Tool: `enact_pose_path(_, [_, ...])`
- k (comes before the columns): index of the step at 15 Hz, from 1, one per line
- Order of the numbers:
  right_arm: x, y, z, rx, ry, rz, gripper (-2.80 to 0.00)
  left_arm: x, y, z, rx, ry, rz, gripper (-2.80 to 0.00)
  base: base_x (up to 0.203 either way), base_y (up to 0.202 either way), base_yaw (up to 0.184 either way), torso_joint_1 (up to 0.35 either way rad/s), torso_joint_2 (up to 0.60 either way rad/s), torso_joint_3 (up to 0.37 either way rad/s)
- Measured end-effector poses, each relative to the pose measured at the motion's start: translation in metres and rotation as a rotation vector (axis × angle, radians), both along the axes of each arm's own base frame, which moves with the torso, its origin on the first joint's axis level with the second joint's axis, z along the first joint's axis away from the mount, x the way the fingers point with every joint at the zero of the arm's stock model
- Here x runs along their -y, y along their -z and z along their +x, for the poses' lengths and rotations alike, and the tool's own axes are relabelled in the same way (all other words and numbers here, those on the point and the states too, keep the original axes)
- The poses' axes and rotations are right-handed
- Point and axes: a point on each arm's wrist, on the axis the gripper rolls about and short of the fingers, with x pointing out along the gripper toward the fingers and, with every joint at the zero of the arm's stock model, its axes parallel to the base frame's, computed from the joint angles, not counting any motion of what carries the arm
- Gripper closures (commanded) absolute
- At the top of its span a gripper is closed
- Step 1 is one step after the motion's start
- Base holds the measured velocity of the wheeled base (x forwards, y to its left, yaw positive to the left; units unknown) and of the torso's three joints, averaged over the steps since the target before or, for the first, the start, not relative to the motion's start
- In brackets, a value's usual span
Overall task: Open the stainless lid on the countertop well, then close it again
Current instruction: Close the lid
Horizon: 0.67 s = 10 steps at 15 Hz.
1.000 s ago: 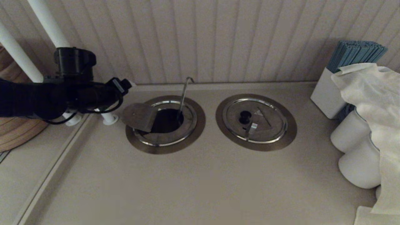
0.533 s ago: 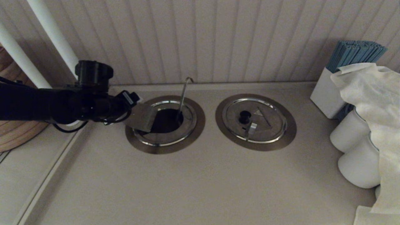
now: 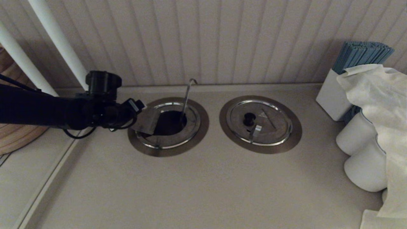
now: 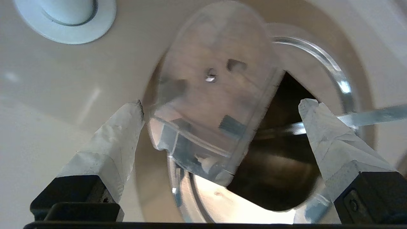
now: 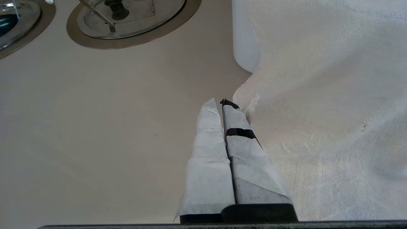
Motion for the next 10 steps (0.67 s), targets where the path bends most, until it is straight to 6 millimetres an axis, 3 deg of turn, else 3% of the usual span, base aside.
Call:
enact_pose_path(4, [0.000,0.000,0.000,0.000,0.000,0.000,0.00,0.001,0.003,0.002,-0.002,0.003,0.000,-2.80,0.000,0.000,0.000,0.000,0.00,0.000])
enact_pose_path(10, [0.000,0.000,0.000,0.000,0.000,0.000,0.00,0.000,-0.015,-0.008,0.042,0.012,-0.009,-2.80,0.000,0.000,0.000,0.000,0.00,0.000])
